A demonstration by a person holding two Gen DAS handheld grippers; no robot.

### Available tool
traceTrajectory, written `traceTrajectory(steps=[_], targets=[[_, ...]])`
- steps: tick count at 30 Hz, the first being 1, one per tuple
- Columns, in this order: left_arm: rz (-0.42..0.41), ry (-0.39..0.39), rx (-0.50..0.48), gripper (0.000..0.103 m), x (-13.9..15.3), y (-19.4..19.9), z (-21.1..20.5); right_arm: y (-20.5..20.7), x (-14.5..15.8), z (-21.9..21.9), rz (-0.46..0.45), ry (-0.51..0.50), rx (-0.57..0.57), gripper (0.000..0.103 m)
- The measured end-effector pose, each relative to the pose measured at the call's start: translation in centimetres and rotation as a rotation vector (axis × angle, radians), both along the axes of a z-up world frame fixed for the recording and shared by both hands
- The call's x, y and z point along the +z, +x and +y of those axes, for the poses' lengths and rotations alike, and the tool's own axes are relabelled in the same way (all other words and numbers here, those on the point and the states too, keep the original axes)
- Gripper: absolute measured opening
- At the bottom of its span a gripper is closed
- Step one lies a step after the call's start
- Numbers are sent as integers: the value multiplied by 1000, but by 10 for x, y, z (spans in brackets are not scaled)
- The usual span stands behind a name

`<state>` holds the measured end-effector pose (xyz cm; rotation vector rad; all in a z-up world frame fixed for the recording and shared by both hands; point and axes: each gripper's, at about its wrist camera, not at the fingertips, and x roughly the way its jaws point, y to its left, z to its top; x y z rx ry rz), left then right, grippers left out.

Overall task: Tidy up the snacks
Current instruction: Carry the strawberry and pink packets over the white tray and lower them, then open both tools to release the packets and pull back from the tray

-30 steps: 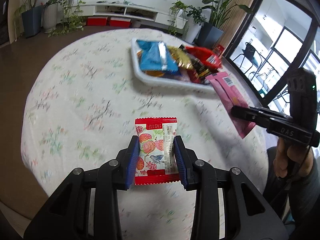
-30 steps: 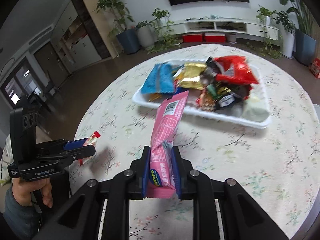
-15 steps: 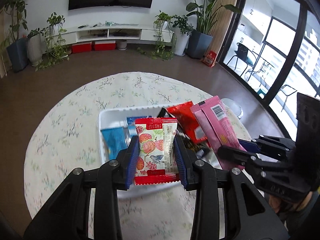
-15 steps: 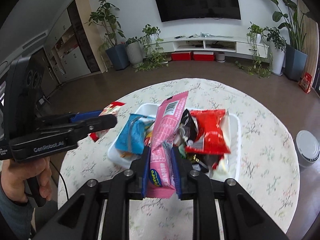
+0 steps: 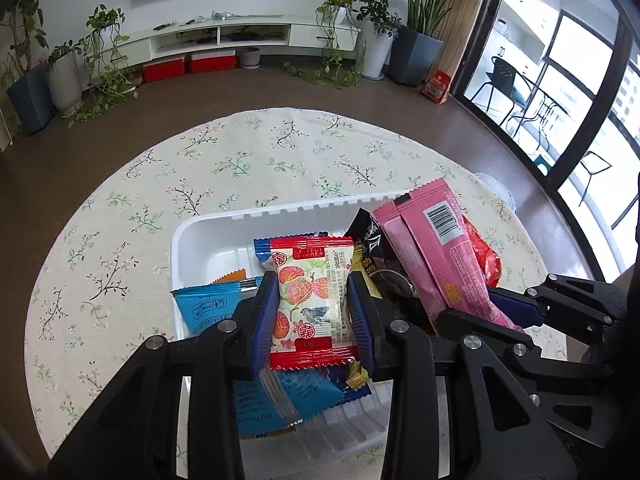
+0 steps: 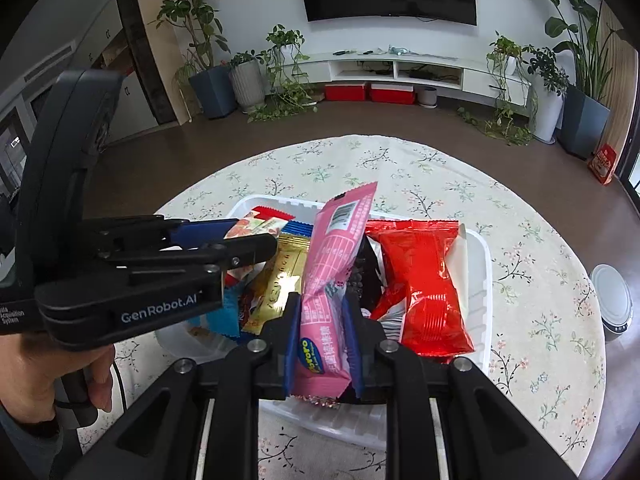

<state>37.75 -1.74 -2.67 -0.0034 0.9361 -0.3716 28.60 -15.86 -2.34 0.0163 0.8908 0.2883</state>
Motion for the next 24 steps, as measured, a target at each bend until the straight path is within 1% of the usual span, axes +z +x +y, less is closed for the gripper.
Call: traceTrajectory(steps=[8, 12, 14, 15, 17, 19, 20, 21, 22, 24], targets=[[2, 35, 6, 34, -17, 19, -8, 7, -14, 8, 31, -31, 17, 23], [6, 36, 3, 36, -21, 24, -12, 11, -18, 10, 42, -37, 12, 24], [3, 33, -3, 43, -21, 24, -13, 11, -19, 11, 43, -42, 9, 25], [-1, 32, -3, 45, -21, 25, -14, 12, -18, 11, 43, -45, 9, 25], [-9, 25, 3, 54, -20, 26, -14, 11, -18, 12, 43, -46, 10, 27], [-11, 21, 6, 56, -19, 26, -15, 12, -18, 11, 42, -46, 7, 28], [-13, 20, 7, 57, -17, 21, -14, 12, -18, 11, 42, -45, 4, 30], [-15, 19, 8, 59, -16, 19, -13, 11, -18, 12, 41, -43, 2, 32], [-21, 14, 10, 65, -16, 19, -12, 10, -18, 12, 37, -43, -1, 34], [-28, 4, 14, 67, -13, 17, -10, 9, -16, 11, 32, -40, -8, 36]])
